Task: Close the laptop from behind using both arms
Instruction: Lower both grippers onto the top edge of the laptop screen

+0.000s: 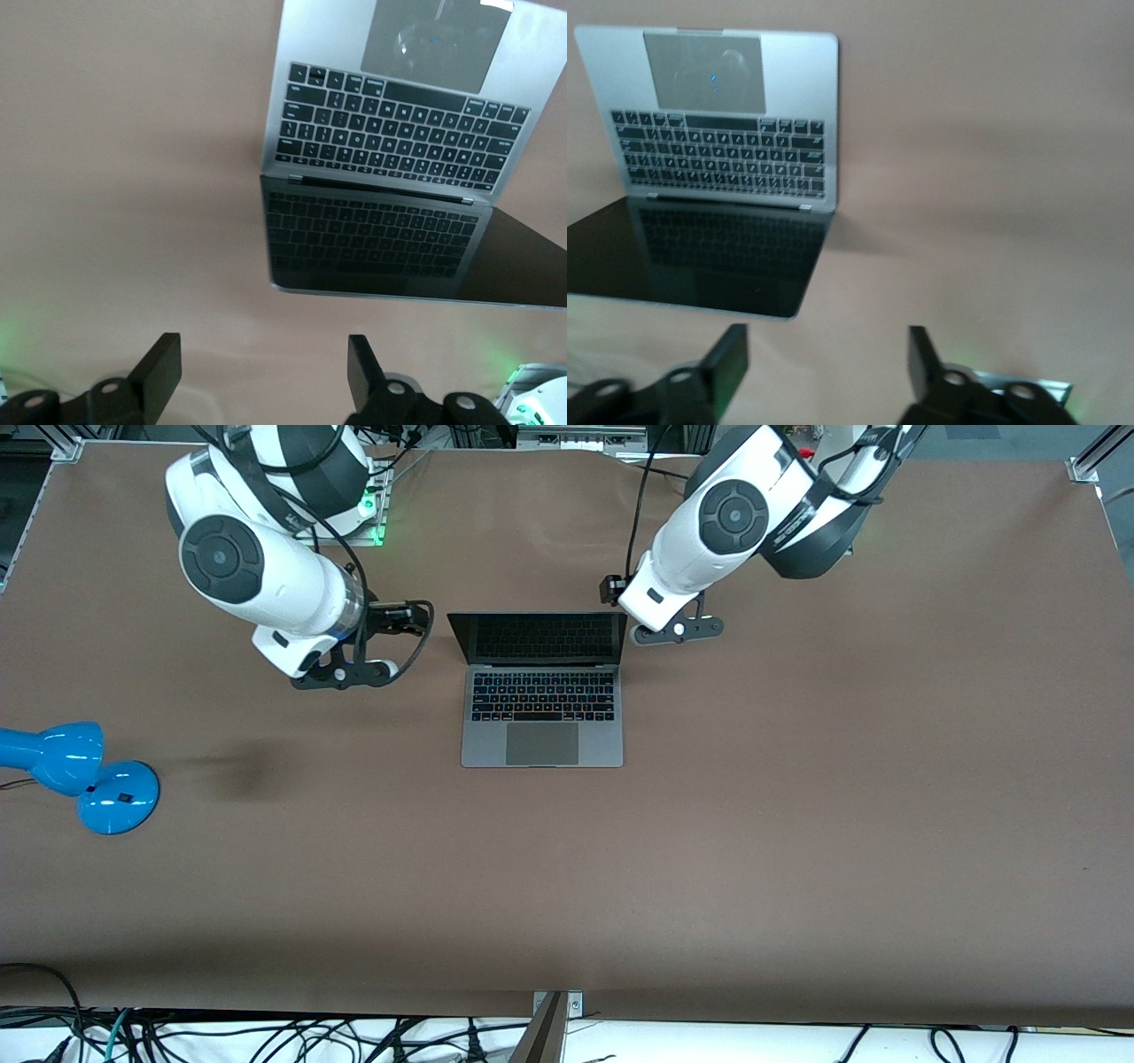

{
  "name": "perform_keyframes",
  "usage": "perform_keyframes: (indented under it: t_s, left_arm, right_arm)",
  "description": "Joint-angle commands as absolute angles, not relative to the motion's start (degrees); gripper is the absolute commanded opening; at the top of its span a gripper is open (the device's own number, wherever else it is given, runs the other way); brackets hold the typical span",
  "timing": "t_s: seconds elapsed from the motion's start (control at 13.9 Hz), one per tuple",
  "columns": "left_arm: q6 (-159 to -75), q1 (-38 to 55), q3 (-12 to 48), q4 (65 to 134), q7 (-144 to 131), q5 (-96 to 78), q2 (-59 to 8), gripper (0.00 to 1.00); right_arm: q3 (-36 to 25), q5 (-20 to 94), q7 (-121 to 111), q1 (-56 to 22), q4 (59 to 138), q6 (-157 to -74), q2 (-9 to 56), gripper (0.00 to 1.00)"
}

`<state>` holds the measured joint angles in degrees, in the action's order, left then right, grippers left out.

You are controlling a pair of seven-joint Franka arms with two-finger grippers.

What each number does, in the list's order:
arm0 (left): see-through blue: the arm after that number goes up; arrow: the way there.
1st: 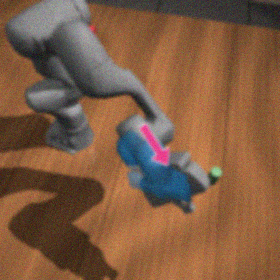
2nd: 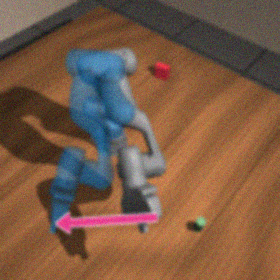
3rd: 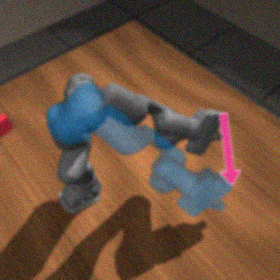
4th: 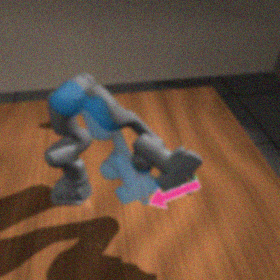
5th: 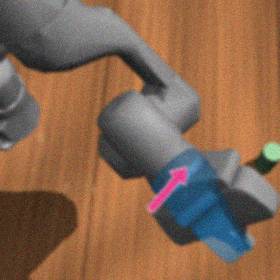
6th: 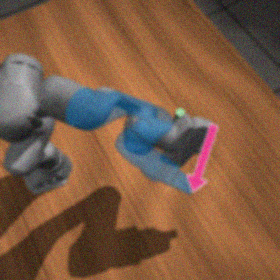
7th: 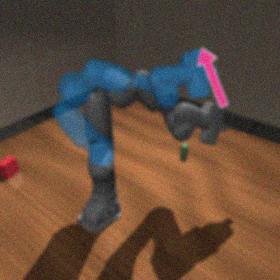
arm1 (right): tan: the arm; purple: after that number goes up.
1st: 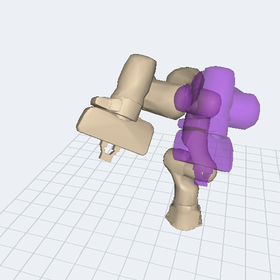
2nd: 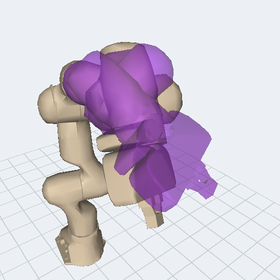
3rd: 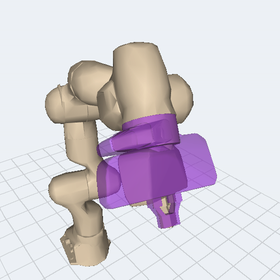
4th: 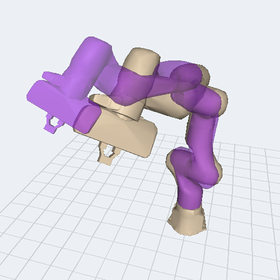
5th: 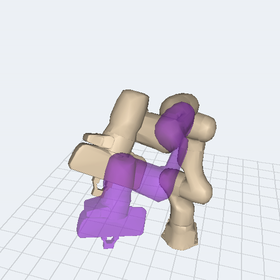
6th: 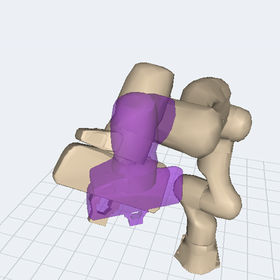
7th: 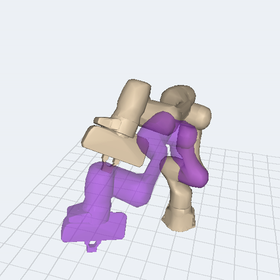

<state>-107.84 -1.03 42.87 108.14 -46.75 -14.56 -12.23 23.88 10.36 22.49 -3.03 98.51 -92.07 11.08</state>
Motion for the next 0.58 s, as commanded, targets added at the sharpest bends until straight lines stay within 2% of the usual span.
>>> perform_keyframes:
  t_s: [0.0,0.07,0.14,0.51]
  left_arm:
    - [-107.49,-0.35,43.24,106.44,-48.25,-15.73,-13.36,0.39]
    - [-107.49,-0.09,43.33,106.52,-48.6,-15.56,-13.36,0.11]
    - [-107.58,1.04,43.33,106.44,-49.91,-15.73,-13.45,0.0]
    - [-107.49,1.93,43.33,106.7,-51.85,-15.64,-15.02,0.0]
  right_arm:
    - [24.43,16.94,23.64,-2.46,100.28,-89.66,11.16,0.46]
    - [24.43,18.53,23.73,-2.46,100.63,-89.3,11.6,0.35]
    - [24.43,19.5,23.82,-2.72,101.16,-89.3,11.95,0.28]
    - [24.43,20.04,24.34,-7.11,101.42,-89.38,14.32,0.04]
